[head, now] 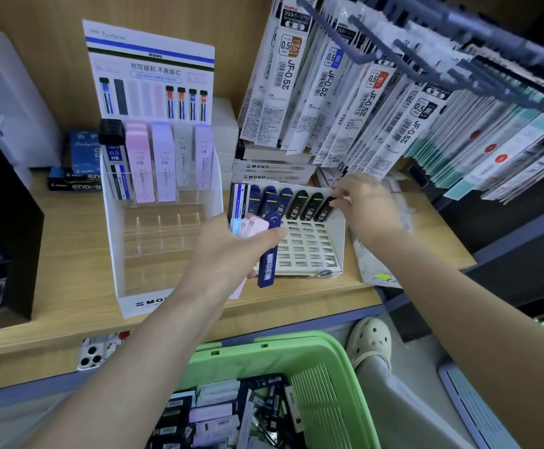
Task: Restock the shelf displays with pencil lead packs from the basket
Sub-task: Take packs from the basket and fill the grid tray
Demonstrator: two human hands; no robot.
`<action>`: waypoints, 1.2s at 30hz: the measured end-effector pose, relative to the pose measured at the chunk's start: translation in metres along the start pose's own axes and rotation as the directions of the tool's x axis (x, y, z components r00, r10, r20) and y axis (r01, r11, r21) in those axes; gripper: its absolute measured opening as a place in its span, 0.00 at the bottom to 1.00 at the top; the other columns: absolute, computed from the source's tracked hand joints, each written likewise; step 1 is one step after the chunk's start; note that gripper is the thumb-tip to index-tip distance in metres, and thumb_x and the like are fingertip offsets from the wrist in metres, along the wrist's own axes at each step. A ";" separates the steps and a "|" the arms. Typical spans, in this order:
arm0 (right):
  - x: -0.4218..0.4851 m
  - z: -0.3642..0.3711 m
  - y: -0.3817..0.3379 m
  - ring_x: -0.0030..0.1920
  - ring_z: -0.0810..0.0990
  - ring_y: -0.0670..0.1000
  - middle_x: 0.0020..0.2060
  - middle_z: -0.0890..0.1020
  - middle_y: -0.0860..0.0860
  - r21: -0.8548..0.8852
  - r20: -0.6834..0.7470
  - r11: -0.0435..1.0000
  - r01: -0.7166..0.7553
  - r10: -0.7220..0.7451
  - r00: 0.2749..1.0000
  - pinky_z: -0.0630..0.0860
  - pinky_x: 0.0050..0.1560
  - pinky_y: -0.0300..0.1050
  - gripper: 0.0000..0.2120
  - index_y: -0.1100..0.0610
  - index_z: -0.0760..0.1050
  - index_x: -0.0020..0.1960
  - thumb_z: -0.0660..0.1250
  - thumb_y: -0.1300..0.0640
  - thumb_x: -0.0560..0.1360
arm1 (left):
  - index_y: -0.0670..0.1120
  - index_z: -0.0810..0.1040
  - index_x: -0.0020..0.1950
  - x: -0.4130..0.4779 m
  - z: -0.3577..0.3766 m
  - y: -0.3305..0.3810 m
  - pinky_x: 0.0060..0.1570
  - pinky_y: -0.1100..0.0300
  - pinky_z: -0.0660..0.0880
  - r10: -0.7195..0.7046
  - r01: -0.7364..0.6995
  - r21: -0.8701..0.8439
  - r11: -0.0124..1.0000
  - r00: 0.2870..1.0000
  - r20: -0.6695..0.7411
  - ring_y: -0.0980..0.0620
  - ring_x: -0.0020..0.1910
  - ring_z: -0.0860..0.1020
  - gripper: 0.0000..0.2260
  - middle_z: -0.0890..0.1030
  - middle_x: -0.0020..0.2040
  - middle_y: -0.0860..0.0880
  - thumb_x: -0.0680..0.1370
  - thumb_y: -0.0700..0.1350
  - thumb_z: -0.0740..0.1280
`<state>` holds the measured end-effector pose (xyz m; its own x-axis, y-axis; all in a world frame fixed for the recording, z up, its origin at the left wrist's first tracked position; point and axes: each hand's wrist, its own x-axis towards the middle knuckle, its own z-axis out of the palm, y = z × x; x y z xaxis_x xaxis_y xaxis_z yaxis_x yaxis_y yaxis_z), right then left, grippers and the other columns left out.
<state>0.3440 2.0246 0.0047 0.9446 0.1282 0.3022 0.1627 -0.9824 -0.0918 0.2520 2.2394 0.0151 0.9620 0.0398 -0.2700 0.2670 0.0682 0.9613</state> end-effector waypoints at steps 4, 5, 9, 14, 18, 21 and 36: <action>-0.004 0.000 0.002 0.53 0.75 0.58 0.51 0.78 0.56 -0.016 0.010 1.000 0.001 -0.001 1.000 0.73 0.43 0.49 0.06 0.62 0.77 0.52 0.64 0.62 0.77 | 0.50 0.74 0.37 -0.001 -0.001 0.000 0.19 0.71 0.66 -0.002 0.002 0.012 1.000 1.000 -0.005 0.63 0.18 0.70 0.09 0.73 0.19 0.60 0.71 0.45 0.74; -0.004 0.000 0.001 0.54 0.75 0.58 0.52 0.78 0.56 -0.005 0.006 1.000 -0.005 0.005 1.000 0.74 0.44 0.50 0.07 0.62 0.77 0.54 0.63 0.63 0.77 | 0.50 0.74 0.36 0.000 -0.001 -0.001 0.19 0.71 0.66 -0.004 0.004 0.014 1.000 1.000 -0.010 0.63 0.18 0.70 0.09 0.73 0.19 0.60 0.71 0.45 0.74; -0.012 -0.002 -0.009 0.55 0.75 0.55 0.56 0.76 0.54 0.042 -0.013 0.999 -0.016 0.017 1.000 0.75 0.48 0.51 0.11 0.60 0.75 0.60 0.61 0.63 0.78 | 0.49 0.75 0.37 0.001 -0.002 -0.002 0.20 0.70 0.66 -0.015 0.016 0.009 1.000 0.999 -0.031 0.58 0.22 0.70 0.09 0.73 0.21 0.58 0.71 0.47 0.74; -0.041 -0.021 -0.055 0.41 0.76 0.45 0.42 0.78 0.46 0.494 0.037 0.865 -0.090 0.083 0.996 0.75 0.44 0.39 0.07 0.56 0.74 0.56 0.60 0.59 0.79 | 0.46 0.79 0.42 0.002 -0.005 -0.005 0.21 0.69 0.67 -0.005 0.005 0.005 1.000 0.998 -0.067 0.56 0.25 0.71 0.09 0.75 0.25 0.55 0.70 0.50 0.75; -0.063 -0.039 -0.089 0.38 0.78 0.45 0.41 0.79 0.48 0.783 0.354 0.567 -0.255 -0.069 0.933 0.77 0.44 0.41 0.05 0.52 0.73 0.53 0.61 0.59 0.79 | 0.46 0.79 0.40 0.002 -0.006 -0.004 0.21 0.69 0.67 0.015 -0.016 -0.009 1.000 0.995 -0.100 0.61 0.21 0.70 0.08 0.74 0.21 0.58 0.70 0.48 0.75; -0.073 -0.038 -0.099 0.36 0.79 0.48 0.40 0.80 0.49 0.793 0.433 0.518 -0.322 -0.107 0.895 0.77 0.39 0.40 0.07 0.49 0.71 0.50 0.65 0.61 0.76 | 0.47 0.78 0.37 0.000 -0.007 -0.003 0.21 0.67 0.67 0.000 -0.005 -0.040 0.999 0.993 -0.115 0.60 0.20 0.69 0.08 0.73 0.21 0.57 0.70 0.48 0.75; -0.112 -0.043 -0.127 0.46 0.75 0.42 0.49 0.75 0.40 0.627 0.200 0.777 -0.063 -0.082 0.976 0.72 0.47 0.36 0.14 0.44 0.64 0.56 0.67 0.53 0.76 | 0.45 0.78 0.38 -0.010 -0.020 -0.004 0.31 0.60 0.65 -0.035 0.030 -0.057 0.998 0.994 -0.104 0.51 0.22 0.66 0.05 0.72 0.24 0.48 0.71 0.42 0.72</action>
<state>0.2057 2.1290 0.0232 0.9658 0.2334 0.1131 0.2459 -0.6857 -0.6851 0.2404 2.2587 0.0131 0.9408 0.1410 -0.3081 0.2916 0.1264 0.9482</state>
